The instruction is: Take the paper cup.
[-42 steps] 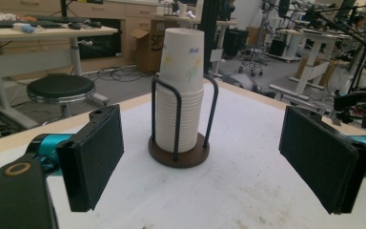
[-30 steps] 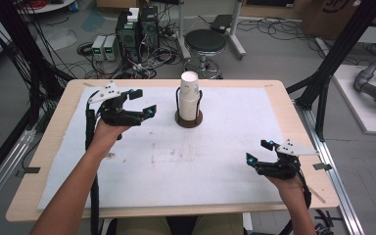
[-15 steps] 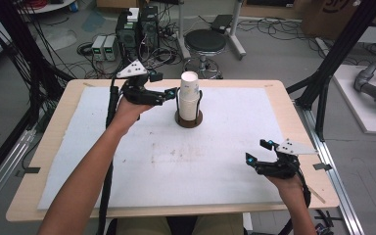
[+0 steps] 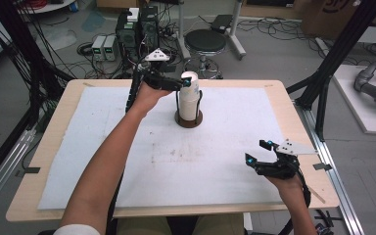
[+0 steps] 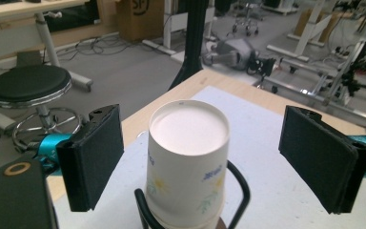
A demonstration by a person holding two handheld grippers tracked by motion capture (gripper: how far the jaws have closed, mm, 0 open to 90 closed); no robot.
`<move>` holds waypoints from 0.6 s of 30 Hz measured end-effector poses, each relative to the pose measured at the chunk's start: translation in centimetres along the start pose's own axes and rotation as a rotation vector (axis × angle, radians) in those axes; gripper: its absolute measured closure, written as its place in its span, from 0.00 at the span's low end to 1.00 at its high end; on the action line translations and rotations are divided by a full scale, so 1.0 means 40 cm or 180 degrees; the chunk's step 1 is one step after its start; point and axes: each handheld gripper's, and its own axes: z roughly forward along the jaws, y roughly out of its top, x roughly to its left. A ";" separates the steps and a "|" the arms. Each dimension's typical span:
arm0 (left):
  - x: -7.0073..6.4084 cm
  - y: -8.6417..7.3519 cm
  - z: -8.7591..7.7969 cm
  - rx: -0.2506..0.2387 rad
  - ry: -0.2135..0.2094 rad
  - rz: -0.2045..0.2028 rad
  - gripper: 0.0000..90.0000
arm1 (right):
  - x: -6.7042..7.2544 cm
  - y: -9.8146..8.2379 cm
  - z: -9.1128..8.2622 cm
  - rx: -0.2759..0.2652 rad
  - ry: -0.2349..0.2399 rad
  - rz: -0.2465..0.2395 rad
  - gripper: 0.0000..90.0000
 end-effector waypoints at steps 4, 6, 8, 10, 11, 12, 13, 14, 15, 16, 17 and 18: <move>0.008 0.001 0.029 0.0078 0.0017 -0.0038 0.17 | 0.001 0.000 0.001 0.0006 0.0013 -0.0008 0.23; 0.010 0.000 0.055 0.0177 0.0012 -0.0040 0.17 | 0.000 0.000 0.001 0.0009 0.0012 -0.0009 0.23; 0.011 -0.001 0.063 0.0198 0.0016 -0.0038 0.17 | 0.001 -0.001 0.000 0.0014 0.0015 -0.0003 0.23; 0.011 -0.006 0.080 0.0257 0.0027 -0.0035 0.19 | -0.001 -0.001 0.000 0.0003 0.0008 -0.0002 0.23; 0.011 -0.007 0.083 0.0254 0.0020 -0.0037 0.21 | -0.001 -0.002 -0.001 0.0002 0.0002 0.0010 0.23; 0.011 -0.007 0.083 0.0254 0.0020 -0.0037 0.24 | -0.001 -0.002 -0.001 0.0002 0.0002 0.0010 0.23; 0.011 -0.009 0.086 0.0263 0.0010 -0.0032 0.24 | -0.001 -0.002 -0.002 0.0004 0.0009 0.0020 0.23; 0.010 -0.010 0.087 0.0264 0.0005 -0.0029 0.26 | -0.001 -0.002 -0.004 0.0004 0.0003 0.0024 0.23; 0.009 -0.011 0.088 0.0259 0.0005 -0.0018 0.31 | -0.002 -0.003 -0.005 -0.0005 -0.0002 0.0007 0.23; 0.008 -0.011 0.089 0.0247 -0.0002 -0.0009 0.31 | -0.002 -0.003 -0.005 -0.0005 -0.0002 0.0007 0.23; 0.008 -0.011 0.089 0.0246 -0.0020 -0.0001 0.33 | -0.002 -0.003 -0.006 -0.0007 0.0001 0.0012 0.23; 0.007 -0.012 0.089 0.0237 -0.0032 0.0008 0.39 | -0.002 -0.003 -0.007 -0.0004 0.0002 0.0023 0.23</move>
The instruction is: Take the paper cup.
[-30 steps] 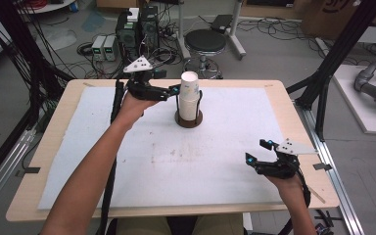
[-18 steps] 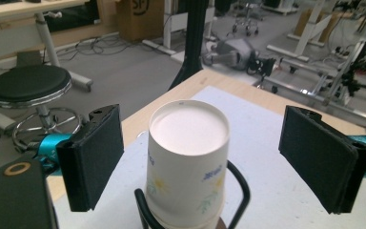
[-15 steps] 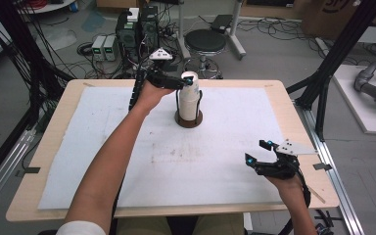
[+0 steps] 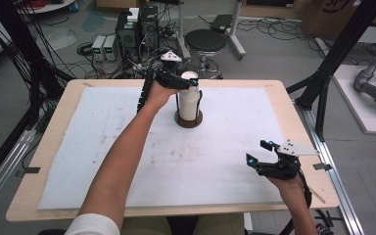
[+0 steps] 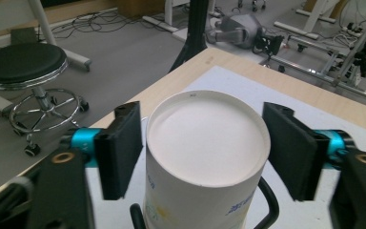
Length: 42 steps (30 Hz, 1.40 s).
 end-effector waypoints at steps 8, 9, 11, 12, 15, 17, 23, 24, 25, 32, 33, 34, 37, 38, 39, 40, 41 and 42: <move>-0.006 0.016 -0.010 -0.0070 0.0041 0.0042 0.40 | 0.002 0.002 0.001 -0.0018 0.0002 -0.0021 0.23; -0.006 0.021 -0.013 -0.0090 0.0039 0.0047 0.40 | 0.003 0.002 0.001 -0.0005 0.0002 -0.0004 0.23; -0.007 0.027 -0.017 -0.0123 0.0028 0.0042 0.40 | 0.003 0.002 0.001 -0.0009 0.0002 -0.0007 0.23; -0.009 0.034 -0.022 -0.0156 0.0030 0.0040 0.40 | 0.003 0.002 0.001 -0.0007 0.0000 -0.0012 0.23; -0.016 0.066 -0.045 -0.0278 0.0041 0.0076 0.41 | 0.004 0.003 0.002 -0.0009 0.0002 -0.0010 0.23; -0.019 0.075 -0.052 -0.0311 0.0055 0.0084 0.41 | 0.004 0.003 0.001 -0.0016 0.0004 -0.0020 0.23; -0.032 0.130 -0.126 -0.0594 0.0070 0.0059 0.41 | 0.003 0.003 -0.001 -0.0031 -0.0008 -0.0017 0.23; -0.032 0.130 -0.126 -0.0594 0.0070 0.0059 0.41 | 0.003 0.003 -0.001 -0.0031 -0.0008 -0.0017 0.23; -0.033 0.136 -0.143 -0.0633 0.0078 0.0059 0.41 | 0.005 0.004 -0.002 -0.0027 -0.0013 -0.0016 0.23; -0.026 0.143 -0.240 -0.0808 0.0081 -0.0041 0.42 | 0.010 0.007 0.000 -0.0024 -0.0011 -0.0024 0.23; -0.025 0.140 -0.252 -0.0815 0.0089 -0.0048 0.42 | 0.011 0.007 0.001 -0.0016 -0.0007 -0.0014 0.23; -0.024 0.137 -0.263 -0.0808 0.0076 -0.0053 0.42 | 0.010 0.006 0.002 -0.0017 -0.0006 -0.0035 0.23; -0.023 0.124 -0.293 -0.0817 0.0075 -0.0051 0.42 | 0.012 0.007 0.002 -0.0016 -0.0017 -0.0005 0.23; -0.024 0.108 -0.316 -0.0842 0.0057 -0.0073 0.42 | 0.012 0.008 0.002 -0.0020 -0.0020 -0.0013 0.23; -0.024 0.108 -0.316 -0.0842 0.0057 -0.0073 0.42 | 0.013 0.009 0.002 -0.0018 -0.0017 -0.0008 0.23; -0.026 0.099 -0.328 -0.0844 0.0059 -0.0071 0.42 | 0.013 0.009 0.002 -0.0018 -0.0017 -0.0008 0.23; -0.027 0.088 -0.339 -0.0833 0.0060 -0.0055 0.42 | 0.013 0.010 0.004 -0.0025 -0.0014 -0.0024 0.23; -0.028 0.076 -0.350 -0.0834 0.0045 -0.0048 0.42 | 0.014 0.010 0.005 -0.0026 -0.0007 -0.0025 0.23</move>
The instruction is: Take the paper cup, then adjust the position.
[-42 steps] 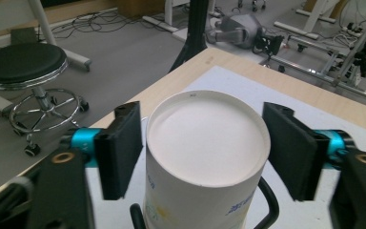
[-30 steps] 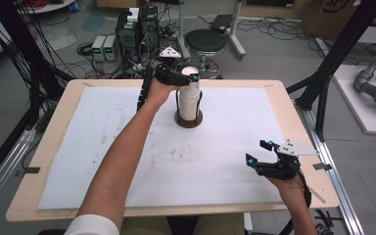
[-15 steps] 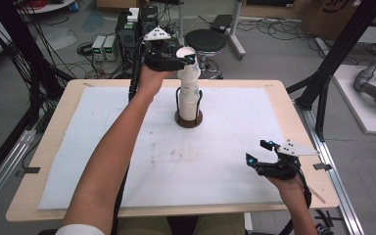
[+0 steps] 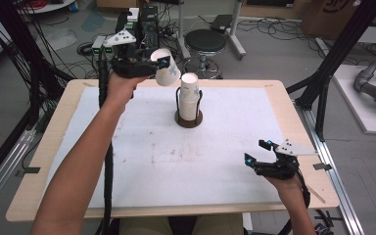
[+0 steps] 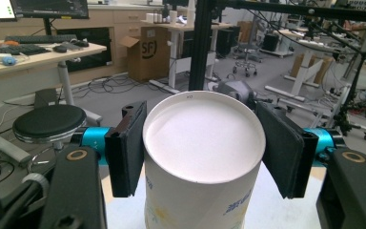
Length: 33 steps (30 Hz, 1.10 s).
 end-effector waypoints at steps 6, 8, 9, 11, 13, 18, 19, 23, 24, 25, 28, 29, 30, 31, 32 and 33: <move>-0.012 -0.068 -0.063 0.0033 -0.0084 0.0045 0.42 | 0.005 0.000 0.009 0.0042 0.0037 -0.0011 0.23; -0.019 -0.096 -0.076 0.0043 -0.0102 0.0030 0.42 | 0.004 -0.001 0.010 0.0043 0.0032 -0.0034 0.23; -0.022 -0.109 -0.082 0.0048 -0.0112 0.0020 0.42 | 0.005 -0.001 0.012 0.0056 0.0042 -0.0029 0.23; -0.030 -0.132 -0.092 0.0061 -0.0121 0.0015 0.42 | 0.006 -0.001 0.012 0.0061 0.0050 -0.0026 0.23; -0.039 -0.150 -0.100 0.0071 -0.0158 0.0022 0.42 | 0.009 0.001 0.012 0.0048 0.0059 -0.0020 0.23; -0.064 -0.177 -0.108 0.0136 -0.0270 0.0075 0.42 | 0.015 0.008 0.020 0.0030 0.0120 -0.0033 0.23; -0.064 -0.177 -0.108 0.0136 -0.0270 0.0075 0.42 | 0.019 0.010 0.021 0.0038 0.0137 -0.0031 0.23; -0.092 -0.188 -0.105 0.0127 -0.0375 0.0121 0.42 | 0.031 0.017 0.030 0.0028 0.0199 -0.0064 0.23; -0.092 -0.188 -0.105 0.0127 -0.0375 0.0121 0.42 | 0.033 0.018 0.033 0.0032 0.0207 -0.0070 0.23; -0.097 -0.192 -0.102 0.0135 -0.0408 0.0116 0.42 | 0.035 0.019 0.035 0.0041 0.0226 -0.0064 0.23; -0.112 -0.208 -0.096 0.0169 -0.0481 0.0100 0.42 | 0.043 0.024 0.042 0.0039 0.0309 -0.0064 0.23; -0.118 -0.215 -0.095 0.0194 -0.0505 0.0104 0.42 | 0.043 0.024 0.042 0.0039 0.0309 -0.0064 0.23; -0.125 -0.222 -0.094 0.0204 -0.0522 0.0099 0.42 | 0.048 0.027 0.044 0.0034 0.0345 -0.0076 0.23; -0.131 -0.230 -0.094 0.0224 -0.0541 0.0098 0.42 | 0.054 0.030 0.046 0.0035 0.0375 -0.0091 0.23; -0.138 -0.239 -0.094 0.0243 -0.0542 0.0097 0.42 | 0.068 0.034 0.051 0.0037 0.0429 -0.0133 0.23; -0.145 -0.247 -0.094 0.0262 -0.0553 0.0087 0.42 | 0.068 0.034 0.051 0.0037 0.0429 -0.0133 0.23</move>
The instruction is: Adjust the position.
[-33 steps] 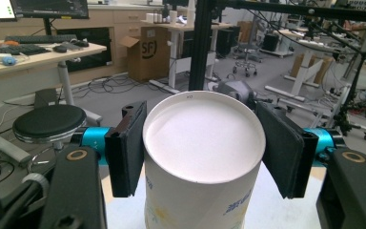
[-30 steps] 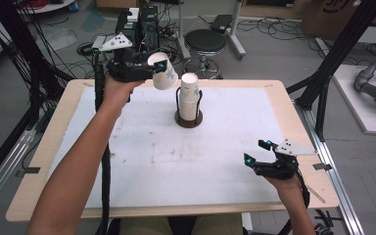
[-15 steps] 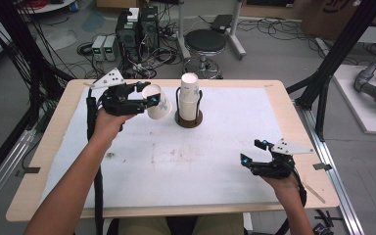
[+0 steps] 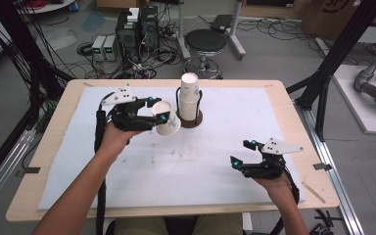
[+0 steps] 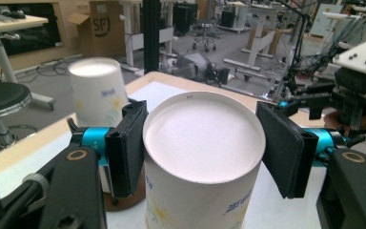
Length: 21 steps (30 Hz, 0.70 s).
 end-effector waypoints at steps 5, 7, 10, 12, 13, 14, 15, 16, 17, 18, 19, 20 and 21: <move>-0.037 -0.035 0.005 0.0032 -0.0078 -0.0017 0.42 | 0.024 0.005 0.015 0.0039 0.0167 -0.0064 0.21; -0.052 -0.045 0.010 0.0070 -0.0132 0.0001 0.42 | 0.032 0.008 0.019 0.0048 0.0263 -0.0122 0.21; -0.070 -0.052 0.022 0.0095 -0.0223 0.0016 0.42 | 0.042 0.020 0.026 -0.0008 0.0410 -0.0192 0.21; -0.085 -0.054 0.035 0.0089 -0.0339 0.0037 0.42 | 0.046 0.028 0.032 -0.0034 0.0474 -0.0212 0.21; -0.085 -0.054 0.035 0.0089 -0.0339 0.0037 0.42 | 0.047 0.031 0.037 -0.0043 0.0507 -0.0226 0.21; -0.089 -0.055 0.039 0.0098 -0.0373 0.0046 0.42 | 0.048 0.034 0.043 -0.0050 0.0530 -0.0242 0.21; -0.096 -0.057 0.048 0.0124 -0.0426 0.0065 0.42 | 0.050 0.038 0.049 -0.0038 0.0558 -0.0245 0.21; -0.096 -0.057 0.048 0.0124 -0.0426 0.0065 0.42 | 0.052 0.040 0.057 -0.0029 0.0589 -0.0268 0.21; -0.099 -0.058 0.051 0.0139 -0.0455 0.0080 0.42 | 0.055 0.043 0.064 -0.0013 0.0609 -0.0288 0.21; -0.103 -0.060 0.055 0.0132 -0.0482 0.0077 0.42 | 0.055 0.043 0.064 -0.0013 0.0609 -0.0288 0.21; -0.110 -0.062 0.060 0.0138 -0.0523 0.0089 0.42 | 0.059 0.049 0.077 -0.0002 0.0664 -0.0319 0.21; -0.110 -0.062 0.060 0.0138 -0.0523 0.0089 0.42 | 0.059 0.049 0.077 -0.0002 0.0664 -0.0319 0.21; -0.113 -0.064 0.063 0.0136 -0.0534 0.0094 0.42 | 0.063 0.055 0.089 0.0004 0.0710 -0.0362 0.21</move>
